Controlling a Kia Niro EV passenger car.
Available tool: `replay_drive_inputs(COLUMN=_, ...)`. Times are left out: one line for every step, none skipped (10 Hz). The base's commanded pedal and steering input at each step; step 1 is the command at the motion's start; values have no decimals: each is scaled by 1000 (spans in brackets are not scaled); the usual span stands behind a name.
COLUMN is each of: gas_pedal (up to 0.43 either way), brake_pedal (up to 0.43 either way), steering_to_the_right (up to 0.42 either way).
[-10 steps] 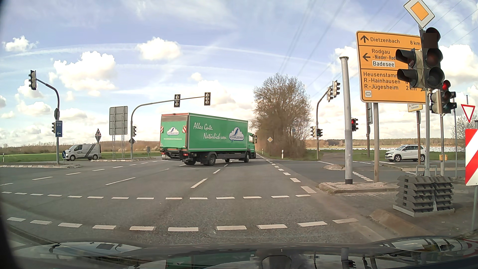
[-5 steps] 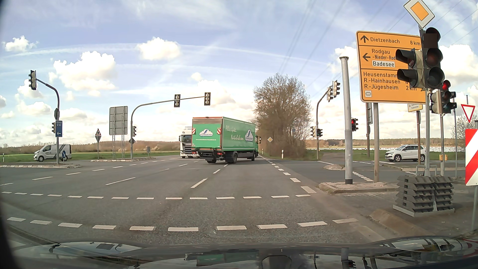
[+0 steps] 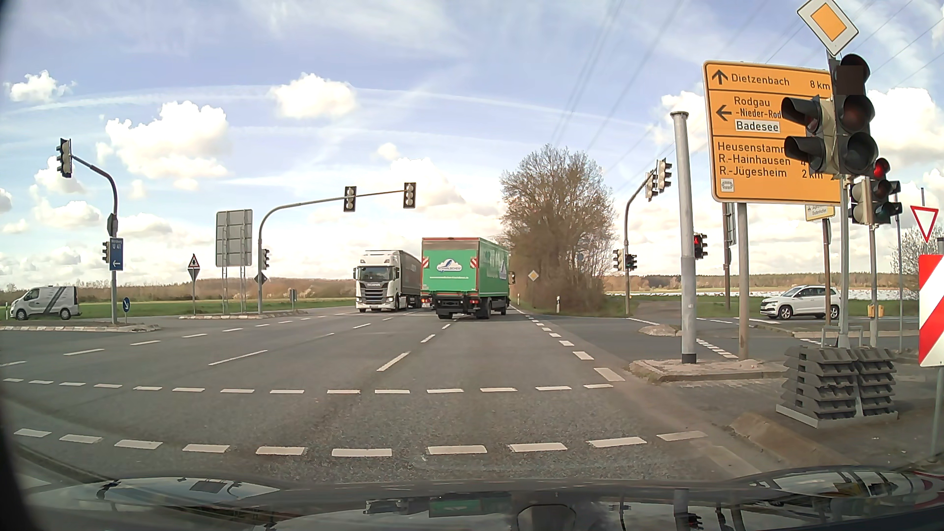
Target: Follow the waypoints while adhering to traffic rules and regulations
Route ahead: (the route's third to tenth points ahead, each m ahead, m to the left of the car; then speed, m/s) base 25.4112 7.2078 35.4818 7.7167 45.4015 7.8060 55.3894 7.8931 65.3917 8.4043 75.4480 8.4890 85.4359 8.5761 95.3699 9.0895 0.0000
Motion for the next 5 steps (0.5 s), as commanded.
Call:
replay_drive_inputs(gas_pedal=0, brake_pedal=311, steering_to_the_right=-4)
replay_drive_inputs(gas_pedal=0, brake_pedal=311, steering_to_the_right=-4)
replay_drive_inputs(gas_pedal=0, brake_pedal=311, steering_to_the_right=-4)
replay_drive_inputs(gas_pedal=0, brake_pedal=305, steering_to_the_right=-4)
replay_drive_inputs(gas_pedal=0, brake_pedal=305, steering_to_the_right=-4)
